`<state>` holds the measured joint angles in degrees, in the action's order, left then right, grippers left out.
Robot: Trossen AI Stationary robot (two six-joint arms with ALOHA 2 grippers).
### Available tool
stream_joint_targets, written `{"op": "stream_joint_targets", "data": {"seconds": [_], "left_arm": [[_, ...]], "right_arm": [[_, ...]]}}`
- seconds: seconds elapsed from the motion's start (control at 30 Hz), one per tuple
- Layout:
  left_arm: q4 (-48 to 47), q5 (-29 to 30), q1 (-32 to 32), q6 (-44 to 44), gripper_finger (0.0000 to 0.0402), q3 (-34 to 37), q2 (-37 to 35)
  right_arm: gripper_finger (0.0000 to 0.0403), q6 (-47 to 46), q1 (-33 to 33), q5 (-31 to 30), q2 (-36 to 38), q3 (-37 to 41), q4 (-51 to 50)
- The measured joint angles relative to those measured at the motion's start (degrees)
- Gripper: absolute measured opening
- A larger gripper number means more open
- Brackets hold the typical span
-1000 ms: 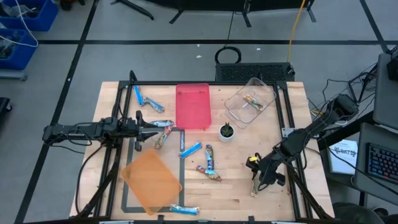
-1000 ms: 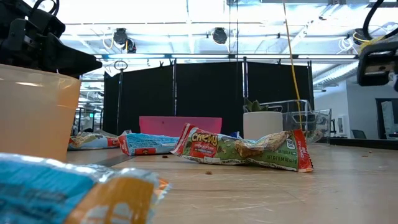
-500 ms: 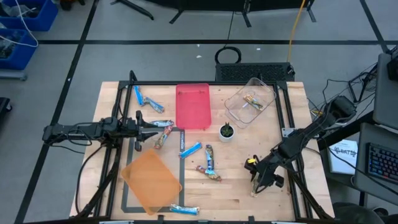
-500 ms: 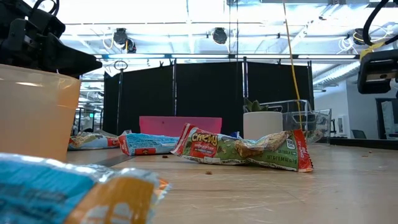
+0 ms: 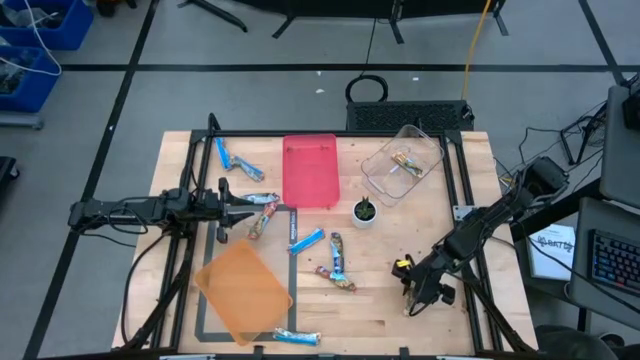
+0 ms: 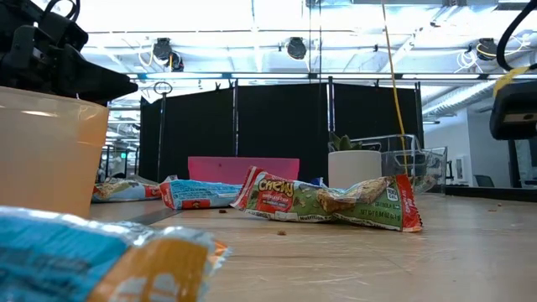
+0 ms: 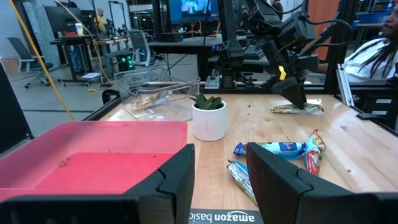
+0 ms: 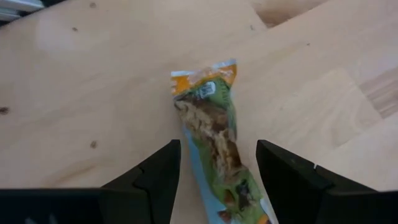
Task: Pick and place Granola Bars by type
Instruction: Put the orange granola bar into the transparent bin
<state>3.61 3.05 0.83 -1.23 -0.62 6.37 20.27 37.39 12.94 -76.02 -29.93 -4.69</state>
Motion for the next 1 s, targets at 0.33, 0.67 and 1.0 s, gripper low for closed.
{"op": "stream_joint_targets", "data": {"seconds": [0.33,0.67,1.0], "left_arm": [[-0.01,0.00,0.00,0.00,0.0148,0.00,0.00],[-0.01,0.00,-0.01,0.00,0.0147,0.00,-0.02],[-0.01,0.00,0.00,0.02,0.0147,0.00,-0.01]], "right_arm": [[0.0144,-0.04,-0.02,-0.71,-1.71,0.00,-0.07],[0.0037,-1.67,-0.57,-0.88,-1.44,-0.07,0.21],[0.0003,-8.05,-3.34,-1.30,3.52,-0.88,-4.42]]}}
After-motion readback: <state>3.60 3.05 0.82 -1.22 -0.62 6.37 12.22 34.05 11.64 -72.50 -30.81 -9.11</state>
